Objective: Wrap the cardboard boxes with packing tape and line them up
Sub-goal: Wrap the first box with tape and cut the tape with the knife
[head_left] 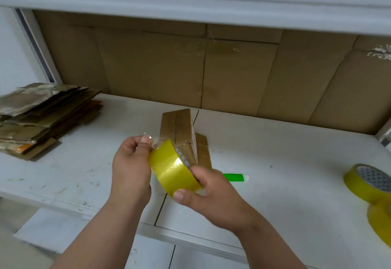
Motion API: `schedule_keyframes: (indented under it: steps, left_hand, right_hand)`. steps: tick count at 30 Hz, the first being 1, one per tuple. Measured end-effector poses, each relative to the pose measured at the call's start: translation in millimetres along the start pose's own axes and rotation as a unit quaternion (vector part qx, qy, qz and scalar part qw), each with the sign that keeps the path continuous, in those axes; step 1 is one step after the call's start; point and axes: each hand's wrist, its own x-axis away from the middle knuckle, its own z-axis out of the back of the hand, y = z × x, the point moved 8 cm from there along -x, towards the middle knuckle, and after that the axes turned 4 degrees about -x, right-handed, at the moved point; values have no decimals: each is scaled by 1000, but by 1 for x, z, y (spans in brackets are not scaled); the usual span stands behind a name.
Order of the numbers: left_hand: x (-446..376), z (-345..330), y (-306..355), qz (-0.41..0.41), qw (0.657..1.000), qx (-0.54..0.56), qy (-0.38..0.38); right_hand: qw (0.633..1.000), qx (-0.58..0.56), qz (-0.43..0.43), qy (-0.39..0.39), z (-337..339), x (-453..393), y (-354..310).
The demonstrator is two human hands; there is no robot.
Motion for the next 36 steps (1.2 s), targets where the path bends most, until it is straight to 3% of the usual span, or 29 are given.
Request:
schedule_keyframes:
  steps: [2,5,11,14,18,31,36]
  left_hand:
    - [2,1,4,7,999,45,-2]
    - [8,1,11,18,995,95,4]
    - [-4,28,11,83,967,219,102]
    - [-14,31,2,117,966,216,84]
    - [-14,25,-8,131,971,191,53]
    - [-20,22,-13,73,971,221,60]
    - [-26,24,-15,94,971,213,59]
  right_hand:
    - [999,39,-7,0,5,4,-1]
    - [1000,-9,-8,11,17,9,-5]
    - [998,-3,-19,60,62,12,-1]
    - [995,-41,-24,89,84,11,0]
    - [994,3,-33,105,101,0,-2]
    - [992,48,-48,102,117,-19,5]
    - [990,59,-53,112,126,-28,3]
